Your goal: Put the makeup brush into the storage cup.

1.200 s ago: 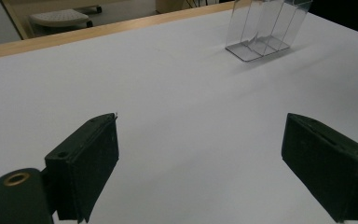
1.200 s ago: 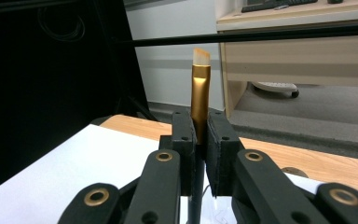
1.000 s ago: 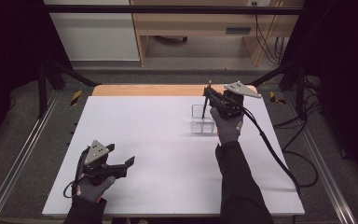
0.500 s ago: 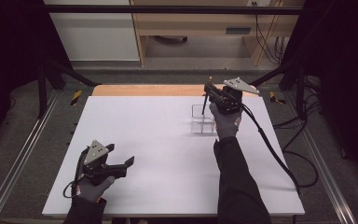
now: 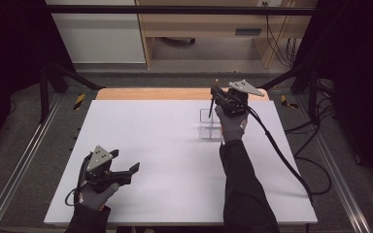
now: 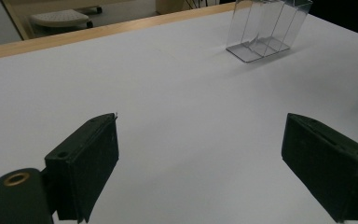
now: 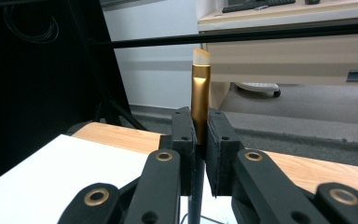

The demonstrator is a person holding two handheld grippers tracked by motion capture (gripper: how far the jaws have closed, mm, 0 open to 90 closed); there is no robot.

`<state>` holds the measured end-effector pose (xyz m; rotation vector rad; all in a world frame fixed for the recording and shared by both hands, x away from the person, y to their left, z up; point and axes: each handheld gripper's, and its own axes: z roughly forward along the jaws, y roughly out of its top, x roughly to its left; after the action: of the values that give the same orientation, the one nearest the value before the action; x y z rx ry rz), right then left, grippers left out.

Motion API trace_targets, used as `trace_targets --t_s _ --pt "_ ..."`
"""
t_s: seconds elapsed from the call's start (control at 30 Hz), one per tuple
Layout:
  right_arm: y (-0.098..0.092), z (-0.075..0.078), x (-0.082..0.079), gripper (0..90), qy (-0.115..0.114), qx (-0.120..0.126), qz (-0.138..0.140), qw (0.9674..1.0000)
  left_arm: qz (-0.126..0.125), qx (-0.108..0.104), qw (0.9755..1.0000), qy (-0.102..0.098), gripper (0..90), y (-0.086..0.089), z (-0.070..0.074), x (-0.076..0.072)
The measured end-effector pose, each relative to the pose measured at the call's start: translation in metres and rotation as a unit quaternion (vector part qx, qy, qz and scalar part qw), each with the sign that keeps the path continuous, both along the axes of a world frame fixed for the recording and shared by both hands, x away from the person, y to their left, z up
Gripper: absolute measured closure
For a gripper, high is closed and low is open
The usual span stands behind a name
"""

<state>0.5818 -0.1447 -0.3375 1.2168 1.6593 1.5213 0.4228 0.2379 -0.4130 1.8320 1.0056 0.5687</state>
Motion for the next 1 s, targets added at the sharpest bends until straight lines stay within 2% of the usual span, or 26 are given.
trace_targets --t_s 0.37,1.0 --pt "0.007 -0.010 0.010 83.5 0.009 0.000 -0.003 1.0000 -0.002 0.000 1.0000 0.001 10.2 0.000 0.000 0.000" --pt "0.017 -0.026 0.016 83.5 0.023 -0.020 -0.005 0.9995 -0.005 -0.002 1.0000 -0.001 10.1 0.001 0.001 -0.001"
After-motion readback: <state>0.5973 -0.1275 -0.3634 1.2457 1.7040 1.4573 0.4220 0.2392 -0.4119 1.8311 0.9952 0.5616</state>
